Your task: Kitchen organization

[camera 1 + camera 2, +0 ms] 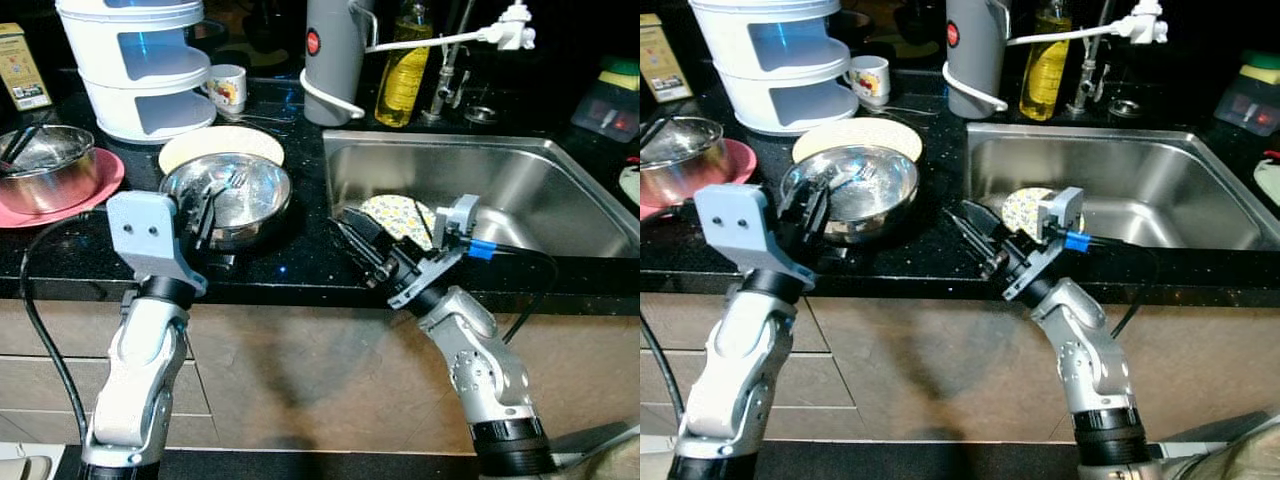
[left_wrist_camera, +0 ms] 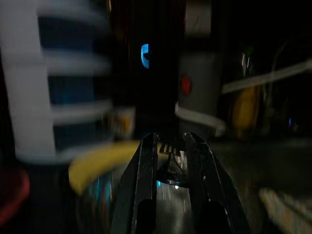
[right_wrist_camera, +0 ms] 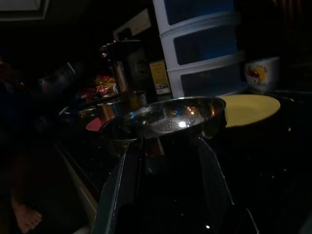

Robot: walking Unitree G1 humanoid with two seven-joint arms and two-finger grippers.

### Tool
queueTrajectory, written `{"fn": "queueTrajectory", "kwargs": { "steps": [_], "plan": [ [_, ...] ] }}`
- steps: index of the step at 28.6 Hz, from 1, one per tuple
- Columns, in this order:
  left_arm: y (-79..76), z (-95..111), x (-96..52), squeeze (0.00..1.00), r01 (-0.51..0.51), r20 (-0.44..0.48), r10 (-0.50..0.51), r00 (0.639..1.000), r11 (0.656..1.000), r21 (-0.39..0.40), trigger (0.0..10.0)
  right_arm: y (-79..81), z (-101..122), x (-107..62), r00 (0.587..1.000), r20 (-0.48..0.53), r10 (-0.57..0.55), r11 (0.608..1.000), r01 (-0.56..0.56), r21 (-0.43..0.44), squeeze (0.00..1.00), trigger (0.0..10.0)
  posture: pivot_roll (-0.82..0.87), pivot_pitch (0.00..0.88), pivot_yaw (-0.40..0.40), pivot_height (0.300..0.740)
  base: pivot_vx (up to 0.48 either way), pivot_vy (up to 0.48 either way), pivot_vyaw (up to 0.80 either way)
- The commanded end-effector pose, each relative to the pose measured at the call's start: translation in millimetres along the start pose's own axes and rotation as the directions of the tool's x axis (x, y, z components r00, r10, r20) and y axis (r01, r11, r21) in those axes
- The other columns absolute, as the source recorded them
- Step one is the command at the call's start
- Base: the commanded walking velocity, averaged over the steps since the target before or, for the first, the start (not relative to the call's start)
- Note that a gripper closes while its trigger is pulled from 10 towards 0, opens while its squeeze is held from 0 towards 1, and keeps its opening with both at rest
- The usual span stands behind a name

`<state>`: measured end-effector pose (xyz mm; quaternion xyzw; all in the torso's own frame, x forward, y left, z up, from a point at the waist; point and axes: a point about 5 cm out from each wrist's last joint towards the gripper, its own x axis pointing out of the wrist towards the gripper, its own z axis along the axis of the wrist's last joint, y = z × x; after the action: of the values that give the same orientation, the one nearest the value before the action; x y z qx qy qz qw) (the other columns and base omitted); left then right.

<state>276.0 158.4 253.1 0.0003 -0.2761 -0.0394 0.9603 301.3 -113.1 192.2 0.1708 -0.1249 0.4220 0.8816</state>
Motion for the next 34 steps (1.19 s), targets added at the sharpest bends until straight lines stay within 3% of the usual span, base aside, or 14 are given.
{"fn": "queueTrajectory", "kwargs": {
  "steps": [1,3,9,12,20,21,22,23,24,25,31,34],
  "plan": [
    [2.0,8,3.3,0.00,0.015,0.020,-0.015,1.000,1.000,0.012,0.0,-1.0,1,-0.1,1.000,0.003,-0.013,1.000,0.013,0.018,0.00,10.0,0.11,0.019,-0.049,0.740,0.000,0.000,0.00],
    [4.4,19,11.4,0.00,0.029,0.065,-0.031,0.997,0.999,0.031,0.0,-2.1,6,0.2,1.000,0.025,-0.018,0.999,0.017,0.040,0.00,10.0,0.11,0.014,-0.047,0.740,0.000,0.000,-0.40],
    [8.5,27,19.0,0.00,0.044,0.092,-0.049,0.995,0.998,0.052,0.0,-3.5,11,0.2,0.999,0.044,-0.024,0.998,0.021,0.055,0.00,10.0,0.11,0.011,-0.043,0.740,0.000,0.000,-0.80],
    [13.6,21,23.2,0.00,0.050,0.074,-0.054,0.996,0.997,0.053,0.0,-6.6,15,0.4,0.998,0.054,-0.045,0.998,0.042,0.049,0.00,10.0,0.11,0.005,-0.043,0.740,0.000,0.000,-0.80],
    [9.3,6,31.5,0.00,0.158,0.012,-0.158,0.987,0.987,-0.036,0.0,-11.2,18,1.1,0.995,0.056,-0.084,0.996,0.082,0.036,0.00,10.0,0.10,0.000,-0.040,0.740,0.000,0.000,-0.80],
    [9.0,4,34.4,0.00,0.172,0.006,-0.172,0.985,0.984,-0.047,1.1,-11.6,19,1.1,0.994,0.058,-0.089,0.996,0.087,0.033,0.00,10.0,0.10,0.000,-0.038,0.740,0.000,0.000,-0.80],
    [9.0,4,34.4,0.00,0.172,0.006,-0.172,0.985,0.984,-0.047,1.1,-11.6,19,1.1,0.994,0.058,-0.089,0.996,0.087,0.033,0.00,10.0,0.10,0.000,-0.038,0.740,0.000,0.000,-0.80],
    [9.4,2,37.6,0.00,0.181,-0.001,-0.181,0.983,0.981,-0.069,2.6,-11.9,19,1.0,0.994,0.060,-0.092,0.995,0.091,0.031,0.00,10.0,0.09,0.000,-0.036,0.740,0.000,0.000,-0.80],
    [11.2,-1,40.9,0.00,0.180,-0.007,-0.181,0.983,0.981,-0.076,6.8,-12.0,20,0.9,0.994,0.058,-0.096,0.995,0.095,0.021,0.00,10.0,0.09,0.000,-0.034,0.740,0.000,0.000,0.00],
    [13.0,-4,43.4,0.00,0.177,-0.013,-0.179,0.984,0.981,-0.080,10.0,-12.0,21,0.9,0.994,0.057,-0.098,0.995,0.097,0.015,0.00,10.0,0.09,0.000,-0.032,0.740,0.000,0.000,0.00],
    [20.0,-18,49.2,0.00,0.161,-0.052,-0.166,0.985,0.984,-0.076,10.0,-9.7,20,1.1,0.995,0.041,-0.090,0.996,0.091,-0.013,0.00,10.0,0.08,0.000,-0.031,0.740,0.000,0.000,0.00],
    [26.4,-39,55.3,0.00,0.136,-0.113,-0.141,0.983,0.989,-0.057,10.0,-7.0,20,1.7,0.996,0.025,-0.080,0.996,0.081,-0.034,0.00,10.0,0.07,0.001,-0.030,0.740,0.000,0.000,0.00]
  ]
}}
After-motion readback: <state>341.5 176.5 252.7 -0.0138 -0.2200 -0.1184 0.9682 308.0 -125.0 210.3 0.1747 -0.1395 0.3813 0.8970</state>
